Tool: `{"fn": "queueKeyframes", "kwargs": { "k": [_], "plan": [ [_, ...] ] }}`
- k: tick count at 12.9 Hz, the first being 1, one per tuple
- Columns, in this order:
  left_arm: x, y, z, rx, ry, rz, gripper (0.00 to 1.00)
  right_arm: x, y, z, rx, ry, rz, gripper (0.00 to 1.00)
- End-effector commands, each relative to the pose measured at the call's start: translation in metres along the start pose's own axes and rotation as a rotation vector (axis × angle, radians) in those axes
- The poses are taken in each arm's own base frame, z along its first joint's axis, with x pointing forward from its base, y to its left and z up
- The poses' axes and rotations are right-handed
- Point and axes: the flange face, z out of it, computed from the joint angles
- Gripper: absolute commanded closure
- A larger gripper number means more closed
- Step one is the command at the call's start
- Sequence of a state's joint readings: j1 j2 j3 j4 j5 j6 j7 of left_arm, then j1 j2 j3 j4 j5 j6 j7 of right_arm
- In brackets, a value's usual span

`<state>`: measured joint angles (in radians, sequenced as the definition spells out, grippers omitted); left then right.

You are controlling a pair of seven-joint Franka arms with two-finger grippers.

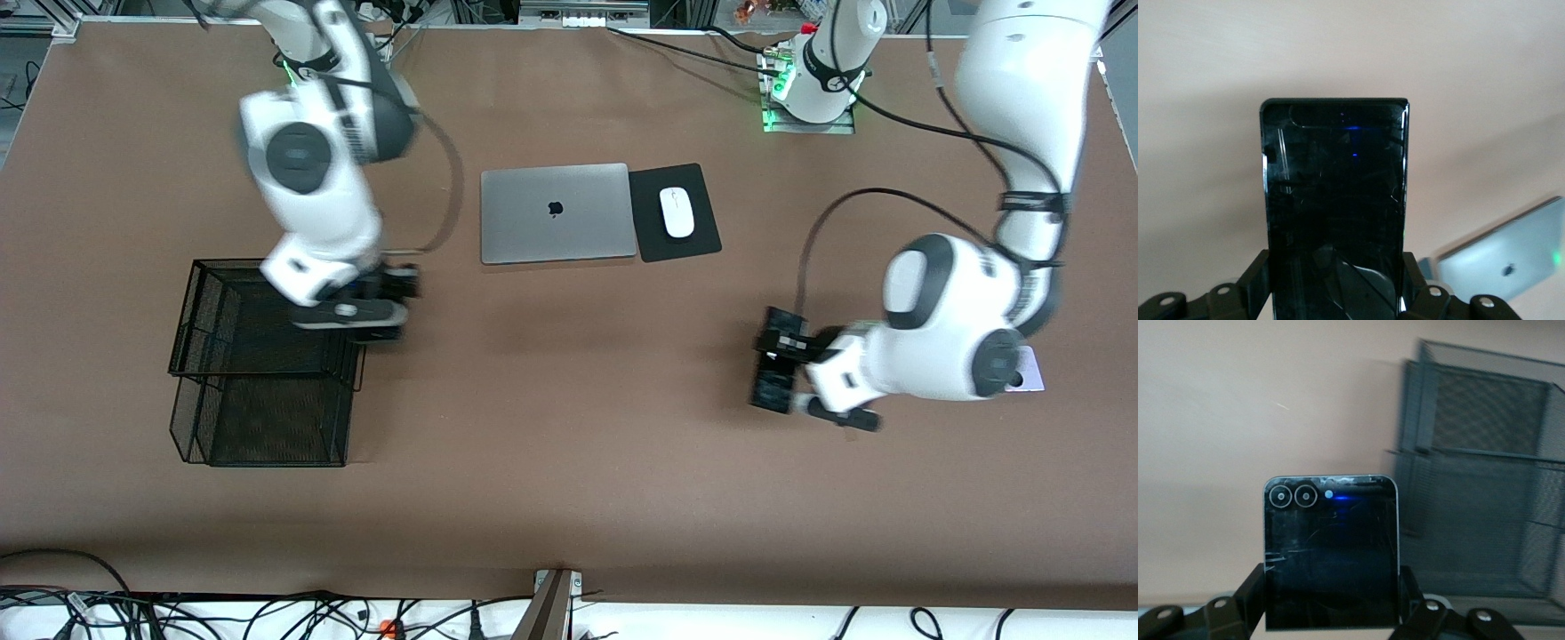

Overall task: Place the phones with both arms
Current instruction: 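Carry the flip phone into the basket while the left gripper carries the tall phone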

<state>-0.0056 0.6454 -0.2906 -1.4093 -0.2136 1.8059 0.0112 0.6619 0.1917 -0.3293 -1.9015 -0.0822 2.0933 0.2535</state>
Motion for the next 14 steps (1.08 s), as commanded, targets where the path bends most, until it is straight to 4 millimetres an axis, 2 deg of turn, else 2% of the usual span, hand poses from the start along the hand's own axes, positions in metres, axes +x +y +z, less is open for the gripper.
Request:
{"fn": "queueKeyframes", "kwargs": {
  "k": [1, 3, 5, 7, 8, 11, 13, 14],
  "plan": [
    [0.013, 0.069, 0.029, -0.003, 0.075, -0.017, 0.86, -0.043, 0.083, 0.019, 0.064, 0.004, -0.058, 1.00],
    [0.021, 0.102, 0.057, -0.014, 0.132, -0.054, 0.86, -0.047, 0.142, 0.039, 0.060, 0.016, -0.091, 1.00],
    [0.023, 0.149, 0.093, -0.016, 0.186, -0.114, 0.87, -0.047, 0.182, 0.054, 0.067, 0.028, -0.117, 1.00],
    [0.024, 0.182, 0.128, -0.035, 0.236, -0.194, 0.89, -0.046, 0.213, 0.074, 0.084, 0.038, -0.137, 1.00],
    [0.022, 0.193, 0.145, -0.039, 0.239, -0.212, 0.89, -0.046, 0.224, 0.086, 0.091, 0.038, -0.125, 1.00],
    [0.020, 0.215, 0.197, -0.021, 0.278, -0.247, 0.89, -0.034, 0.225, 0.114, 0.130, 0.039, -0.065, 1.00],
    [0.014, 0.228, 0.208, -0.005, 0.292, -0.303, 0.89, -0.028, 0.225, 0.122, 0.128, 0.033, -0.044, 1.00],
    [0.014, 0.234, 0.209, -0.010, 0.294, -0.307, 0.89, -0.027, 0.226, 0.123, 0.126, 0.032, -0.041, 0.95]
  ]
}}
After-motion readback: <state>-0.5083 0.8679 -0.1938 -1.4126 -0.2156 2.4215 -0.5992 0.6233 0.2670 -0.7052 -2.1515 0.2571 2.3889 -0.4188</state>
